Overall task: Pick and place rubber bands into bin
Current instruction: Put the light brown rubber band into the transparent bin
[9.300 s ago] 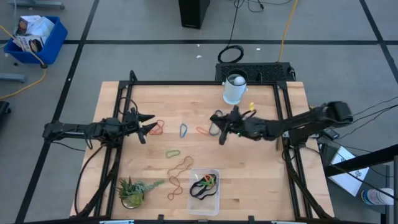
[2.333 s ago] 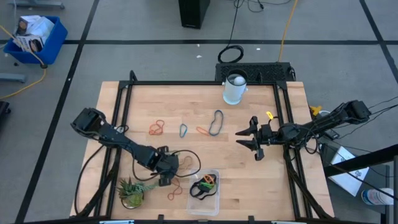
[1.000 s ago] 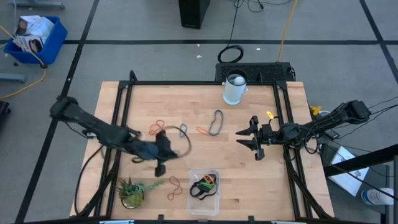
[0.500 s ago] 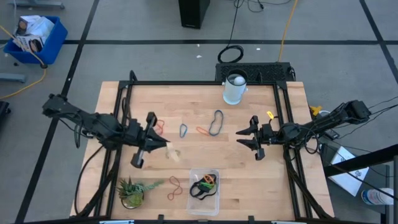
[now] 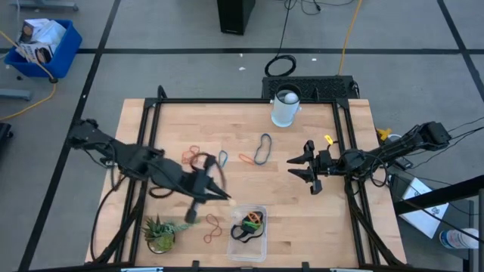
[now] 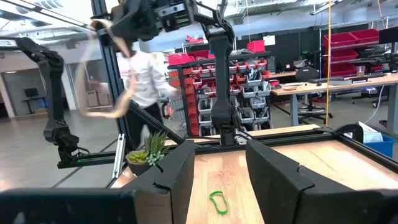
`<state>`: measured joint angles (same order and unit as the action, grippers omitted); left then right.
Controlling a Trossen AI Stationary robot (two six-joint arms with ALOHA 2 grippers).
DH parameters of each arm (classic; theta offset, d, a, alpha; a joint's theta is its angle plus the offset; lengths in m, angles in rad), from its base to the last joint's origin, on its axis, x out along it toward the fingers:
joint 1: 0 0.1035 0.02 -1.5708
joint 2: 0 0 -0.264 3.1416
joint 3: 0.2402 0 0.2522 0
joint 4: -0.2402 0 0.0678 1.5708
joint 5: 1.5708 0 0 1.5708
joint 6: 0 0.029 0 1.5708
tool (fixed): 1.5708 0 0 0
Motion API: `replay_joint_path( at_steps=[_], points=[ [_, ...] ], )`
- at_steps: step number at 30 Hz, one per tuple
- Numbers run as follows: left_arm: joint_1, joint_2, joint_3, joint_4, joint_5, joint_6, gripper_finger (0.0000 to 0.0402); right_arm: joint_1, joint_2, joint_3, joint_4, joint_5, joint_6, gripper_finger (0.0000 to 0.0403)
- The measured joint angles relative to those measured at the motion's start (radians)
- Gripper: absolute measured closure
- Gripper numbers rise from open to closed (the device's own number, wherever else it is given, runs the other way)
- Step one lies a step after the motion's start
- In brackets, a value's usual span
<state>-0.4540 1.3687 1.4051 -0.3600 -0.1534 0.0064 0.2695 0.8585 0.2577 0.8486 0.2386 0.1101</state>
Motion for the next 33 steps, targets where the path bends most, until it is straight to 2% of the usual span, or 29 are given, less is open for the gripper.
replay_joint_path(
  at_steps=[3, 7, 25, 29, 33],
  points=[
    [-0.001, 0.086, 0.082, -0.075, 0.028, 0.011, 0.0398, 0.000, 0.000, 0.000, -0.001, 0.000, 0.000, 0.0263],
    [-0.001, 0.182, 0.127, -0.104, 0.034, 0.007, 0.0394, 0.000, 0.000, 0.000, -0.001, -0.001, 0.000, 0.0263],
    [0.009, 0.505, 0.130, -0.093, 0.057, -0.203, 0.0391, 0.000, 0.000, 0.000, -0.016, -0.004, 0.001, 0.0263],
    [0.015, 0.557, 0.130, -0.100, 0.107, -0.254, 0.0396, 0.000, 0.000, 0.000, -0.016, -0.005, 0.001, 0.0263],
    [0.018, 0.585, 0.130, -0.114, 0.137, -0.290, 0.0386, 0.000, 0.000, 0.000, -0.017, -0.005, 0.001, 0.0263]
  ],
)
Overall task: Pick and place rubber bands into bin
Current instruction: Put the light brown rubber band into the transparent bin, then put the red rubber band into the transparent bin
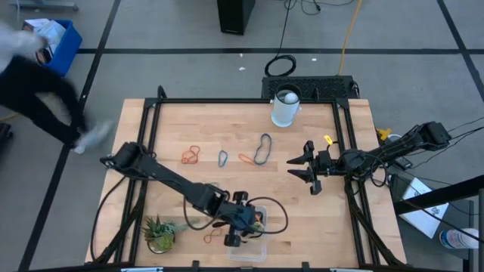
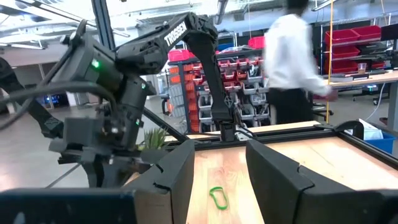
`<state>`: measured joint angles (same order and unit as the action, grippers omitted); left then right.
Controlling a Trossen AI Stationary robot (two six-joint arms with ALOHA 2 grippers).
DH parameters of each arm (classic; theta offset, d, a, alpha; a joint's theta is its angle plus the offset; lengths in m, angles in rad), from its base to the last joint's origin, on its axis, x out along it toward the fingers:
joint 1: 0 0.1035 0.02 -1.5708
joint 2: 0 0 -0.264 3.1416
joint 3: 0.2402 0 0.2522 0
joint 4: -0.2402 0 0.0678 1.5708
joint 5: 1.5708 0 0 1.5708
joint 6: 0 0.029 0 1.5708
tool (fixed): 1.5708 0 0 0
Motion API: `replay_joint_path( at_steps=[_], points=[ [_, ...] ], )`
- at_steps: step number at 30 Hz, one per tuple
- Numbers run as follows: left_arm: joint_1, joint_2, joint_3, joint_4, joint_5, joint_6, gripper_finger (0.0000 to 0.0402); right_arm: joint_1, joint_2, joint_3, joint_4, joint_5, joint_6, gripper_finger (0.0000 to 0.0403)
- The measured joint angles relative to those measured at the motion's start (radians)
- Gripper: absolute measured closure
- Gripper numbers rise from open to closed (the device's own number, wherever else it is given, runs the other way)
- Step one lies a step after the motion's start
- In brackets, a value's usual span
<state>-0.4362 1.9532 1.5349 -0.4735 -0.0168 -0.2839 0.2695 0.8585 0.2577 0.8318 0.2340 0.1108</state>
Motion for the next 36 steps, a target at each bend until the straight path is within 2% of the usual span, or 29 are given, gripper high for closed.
replay_joint_path(
  at_steps=[5, 10, 16, 22, 32, 36],
  points=[
    [0.005, 0.009, 0.000, -0.077, 0.008, -0.008, 0.0396, 0.000, 0.000, 0.000, -0.007, 0.000, 0.000, 0.0263],
    [0.005, 0.009, -0.001, -0.187, 0.005, -0.054, 0.0385, 0.000, 0.000, 0.000, -0.018, 0.000, 0.000, 0.0263],
    [0.005, 0.009, -0.001, -0.206, -0.026, -0.066, 0.0395, 0.000, 0.000, 0.000, -0.020, 0.000, 0.000, 0.0263],
    [0.009, 0.009, -0.001, -0.181, -0.119, -0.113, 0.0353, 0.000, 0.000, 0.000, -0.021, 0.000, 0.000, 0.0263],
    [0.023, 0.009, -0.001, -0.095, -0.123, -0.122, 0.0318, 0.000, 0.000, 0.000, -0.021, 0.000, 0.000, 0.0263],
    [0.032, 0.009, -0.001, -0.096, -0.123, -0.175, 0.0296, 0.000, 0.000, 0.000, -0.021, 0.000, 0.000, 0.0263]
  ],
)
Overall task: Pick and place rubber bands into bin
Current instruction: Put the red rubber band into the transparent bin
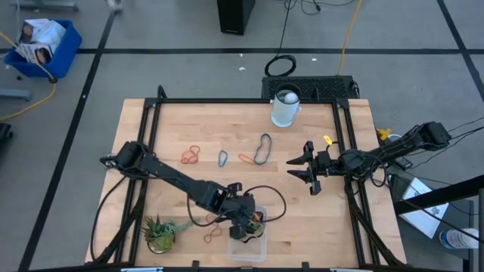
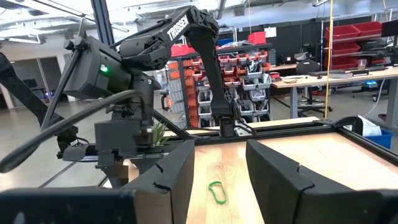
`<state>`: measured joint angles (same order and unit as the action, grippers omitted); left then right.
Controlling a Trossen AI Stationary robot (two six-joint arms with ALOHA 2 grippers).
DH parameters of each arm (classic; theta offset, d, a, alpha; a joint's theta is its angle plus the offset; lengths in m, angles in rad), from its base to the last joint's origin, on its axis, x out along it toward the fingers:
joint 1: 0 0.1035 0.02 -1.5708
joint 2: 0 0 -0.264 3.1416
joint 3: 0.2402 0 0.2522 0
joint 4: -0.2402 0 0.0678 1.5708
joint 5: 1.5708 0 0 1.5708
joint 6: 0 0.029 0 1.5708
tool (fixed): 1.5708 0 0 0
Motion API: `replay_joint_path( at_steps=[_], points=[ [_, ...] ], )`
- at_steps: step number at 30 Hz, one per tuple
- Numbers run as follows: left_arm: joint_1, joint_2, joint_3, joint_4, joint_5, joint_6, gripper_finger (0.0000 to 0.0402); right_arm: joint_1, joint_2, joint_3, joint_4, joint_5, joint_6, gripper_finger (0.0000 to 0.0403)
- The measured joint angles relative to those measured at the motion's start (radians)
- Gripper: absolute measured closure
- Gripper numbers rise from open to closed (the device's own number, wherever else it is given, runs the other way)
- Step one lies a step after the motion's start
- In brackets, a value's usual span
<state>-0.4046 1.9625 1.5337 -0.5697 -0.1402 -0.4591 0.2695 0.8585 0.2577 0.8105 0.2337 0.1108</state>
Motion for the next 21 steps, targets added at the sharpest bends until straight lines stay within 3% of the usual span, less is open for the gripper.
replay_joint_path(
  at_steps=[11, 21],
  points=[
    [0.008, 0.000, 0.000, -0.001, 0.016, 0.007, 0.0154, 0.000, 0.000, 0.000, 0.000, 0.000, 0.000, 0.0264],
    [0.024, -0.025, 0.000, -0.044, 0.091, 0.071, 0.0117, 0.000, 0.000, 0.000, -0.001, 0.000, -0.025, 0.0264]
  ],
)
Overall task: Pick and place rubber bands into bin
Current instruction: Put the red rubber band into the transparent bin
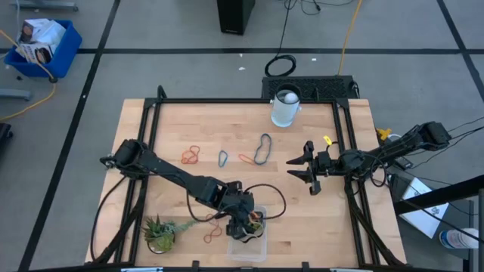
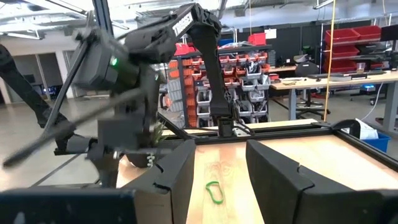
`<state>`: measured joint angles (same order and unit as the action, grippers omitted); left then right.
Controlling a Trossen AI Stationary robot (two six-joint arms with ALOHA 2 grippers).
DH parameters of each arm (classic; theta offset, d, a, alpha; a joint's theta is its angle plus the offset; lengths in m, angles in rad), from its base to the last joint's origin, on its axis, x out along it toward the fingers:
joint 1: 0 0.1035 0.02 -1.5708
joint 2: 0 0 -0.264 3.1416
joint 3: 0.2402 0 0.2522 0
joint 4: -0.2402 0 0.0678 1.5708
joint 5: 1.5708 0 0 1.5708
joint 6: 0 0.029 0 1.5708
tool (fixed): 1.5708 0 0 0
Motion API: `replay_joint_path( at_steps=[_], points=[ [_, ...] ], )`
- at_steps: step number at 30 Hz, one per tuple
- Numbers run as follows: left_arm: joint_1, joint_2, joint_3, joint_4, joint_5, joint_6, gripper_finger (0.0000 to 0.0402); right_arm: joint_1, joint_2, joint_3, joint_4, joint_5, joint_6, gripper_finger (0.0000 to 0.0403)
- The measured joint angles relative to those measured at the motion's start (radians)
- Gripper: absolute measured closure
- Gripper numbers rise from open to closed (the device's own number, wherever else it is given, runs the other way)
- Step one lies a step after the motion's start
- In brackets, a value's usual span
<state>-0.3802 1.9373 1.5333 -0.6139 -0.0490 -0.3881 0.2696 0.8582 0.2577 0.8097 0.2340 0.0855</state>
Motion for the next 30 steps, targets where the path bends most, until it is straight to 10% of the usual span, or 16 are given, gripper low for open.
replay_joint_path(
  at_steps=[19, 30],
  points=[
    [-0.069, -0.431, 0.001, -0.321, -0.161, 0.276, 0.0117, 0.000, 0.000, 0.000, -0.030, 0.000, -0.001, 0.0264],
    [-0.083, -0.460, 0.001, -0.382, -0.177, 0.327, 0.0117, 0.000, 0.000, 0.000, -0.036, 0.001, -0.051, 0.0264]
  ],
)
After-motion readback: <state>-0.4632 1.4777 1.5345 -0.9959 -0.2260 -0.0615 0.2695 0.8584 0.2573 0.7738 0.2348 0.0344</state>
